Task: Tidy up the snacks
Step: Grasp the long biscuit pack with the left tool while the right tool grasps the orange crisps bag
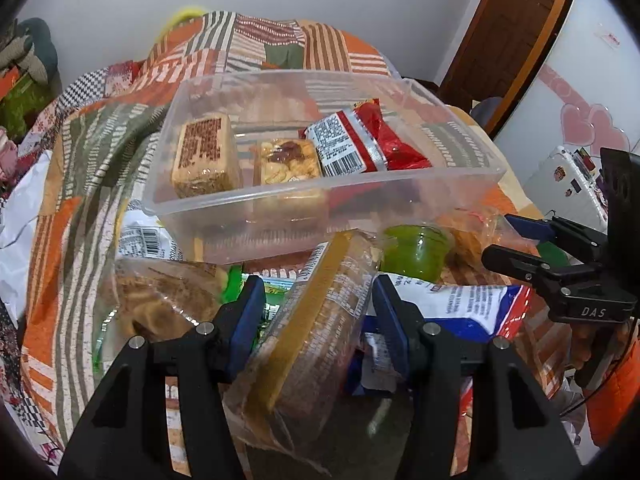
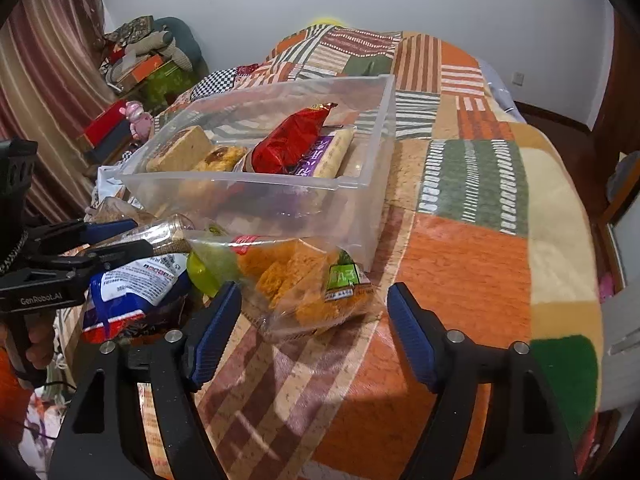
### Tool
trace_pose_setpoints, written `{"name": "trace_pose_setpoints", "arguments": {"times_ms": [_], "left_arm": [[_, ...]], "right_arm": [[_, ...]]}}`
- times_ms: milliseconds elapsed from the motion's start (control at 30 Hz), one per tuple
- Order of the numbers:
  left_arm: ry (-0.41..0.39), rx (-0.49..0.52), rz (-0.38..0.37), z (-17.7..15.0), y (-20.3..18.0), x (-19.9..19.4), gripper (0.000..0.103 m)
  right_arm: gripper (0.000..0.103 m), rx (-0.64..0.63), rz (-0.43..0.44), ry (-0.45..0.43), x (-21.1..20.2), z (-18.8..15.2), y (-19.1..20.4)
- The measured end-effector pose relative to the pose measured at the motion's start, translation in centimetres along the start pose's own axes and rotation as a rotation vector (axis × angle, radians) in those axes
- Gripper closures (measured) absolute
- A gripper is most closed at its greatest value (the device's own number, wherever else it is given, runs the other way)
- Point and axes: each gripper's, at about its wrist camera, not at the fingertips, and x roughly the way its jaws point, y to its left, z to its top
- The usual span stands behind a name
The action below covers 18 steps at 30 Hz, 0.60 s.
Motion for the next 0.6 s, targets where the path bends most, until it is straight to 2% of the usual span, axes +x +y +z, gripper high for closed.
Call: {"name": "trace_pose_setpoints", "arguments": {"times_ms": [133,400,533,600], "left_arm": [[0.001,-0.018,-0.029,0.2,0.3,0.5,0.048],[-0.008,-0.015,-0.017,-0.5,0.2,0.4,0.048],[-0.013,-0.015,-0.003,-1.4,0.5,-0.4,0.048],[-0.017,-0.009,0.006,-1.8,0.6,-0.7,0.048]], "right_arm": [[0.024,0.008,0.014,-0.006,0.3,0.2,-0.1],[0.023,0.04,0.061,0.011,0.9,-0.2,-0.2],[0.036,0.027,0.067,0.002,0.6,-0.5,0.0],[0.047,0.02,0.062,-0.008,0.3,-0.5,0.0]]}}
